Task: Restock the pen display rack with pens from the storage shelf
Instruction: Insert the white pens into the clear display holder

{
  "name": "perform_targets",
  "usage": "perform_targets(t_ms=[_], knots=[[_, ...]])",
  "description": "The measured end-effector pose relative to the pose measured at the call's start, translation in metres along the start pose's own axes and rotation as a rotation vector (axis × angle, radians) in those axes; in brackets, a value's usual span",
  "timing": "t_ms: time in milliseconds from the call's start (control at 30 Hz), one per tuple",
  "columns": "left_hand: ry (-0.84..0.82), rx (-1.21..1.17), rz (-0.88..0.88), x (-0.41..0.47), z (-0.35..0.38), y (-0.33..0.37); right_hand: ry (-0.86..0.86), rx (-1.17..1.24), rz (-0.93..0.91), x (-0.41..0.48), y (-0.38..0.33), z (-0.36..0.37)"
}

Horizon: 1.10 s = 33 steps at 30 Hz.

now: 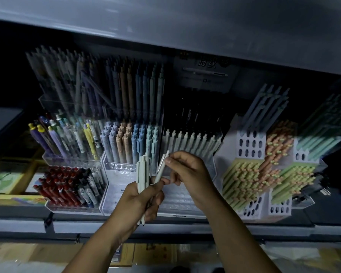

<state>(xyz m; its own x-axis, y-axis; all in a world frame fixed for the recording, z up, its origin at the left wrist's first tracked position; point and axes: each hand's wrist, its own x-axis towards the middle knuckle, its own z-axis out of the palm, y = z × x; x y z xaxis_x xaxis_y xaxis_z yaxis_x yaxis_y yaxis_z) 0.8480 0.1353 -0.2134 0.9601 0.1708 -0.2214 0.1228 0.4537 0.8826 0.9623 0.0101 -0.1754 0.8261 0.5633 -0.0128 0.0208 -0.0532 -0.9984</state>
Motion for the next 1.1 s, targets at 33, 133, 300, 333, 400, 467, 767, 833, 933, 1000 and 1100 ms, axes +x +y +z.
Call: perform_targets(t_ms=[33, 133, 300, 333, 400, 467, 767, 833, 933, 1000, 1100], knots=[[0.005, -0.003, -0.003, -0.001, 0.000, 0.000, 0.022, 0.017, 0.003, 0.001, 0.001, 0.000], [0.043, -0.023, 0.009, -0.002, -0.001, -0.001, 0.057, 0.070, 0.013, 0.005, 0.001, -0.002], [0.099, -0.010, 0.035, -0.001, -0.001, -0.004, 0.043, 0.120, 0.006, 0.005, 0.002, 0.001], [0.101, -0.003, 0.042, -0.001, 0.000, -0.004, 0.041, 0.109, -0.009, 0.004, 0.002, 0.002], [0.089, 0.015, 0.061, -0.001, 0.002, -0.004, 0.036, 0.060, -0.039, 0.004, 0.002, 0.004], [0.074, 0.034, 0.072, -0.001, 0.004, -0.003, 0.038, 0.041, -0.057, 0.004, 0.002, 0.004], [0.119, 0.021, 0.056, 0.000, 0.002, -0.003, 0.255, 0.148, -0.199, 0.016, -0.004, -0.009], [0.127, 0.005, 0.049, 0.000, 0.000, -0.004, 0.343, 0.094, -0.256, 0.023, -0.005, -0.013], [0.152, 0.004, 0.031, 0.000, -0.001, -0.006, 0.459, -0.073, -0.316, 0.034, -0.001, -0.018], [0.164, 0.015, 0.032, 0.000, -0.001, -0.006, 0.491, -0.160, -0.355, 0.040, 0.003, -0.017], [0.164, -0.006, 0.017, -0.002, -0.001, -0.004, 0.480, -0.233, -0.382, 0.048, 0.010, -0.012]])
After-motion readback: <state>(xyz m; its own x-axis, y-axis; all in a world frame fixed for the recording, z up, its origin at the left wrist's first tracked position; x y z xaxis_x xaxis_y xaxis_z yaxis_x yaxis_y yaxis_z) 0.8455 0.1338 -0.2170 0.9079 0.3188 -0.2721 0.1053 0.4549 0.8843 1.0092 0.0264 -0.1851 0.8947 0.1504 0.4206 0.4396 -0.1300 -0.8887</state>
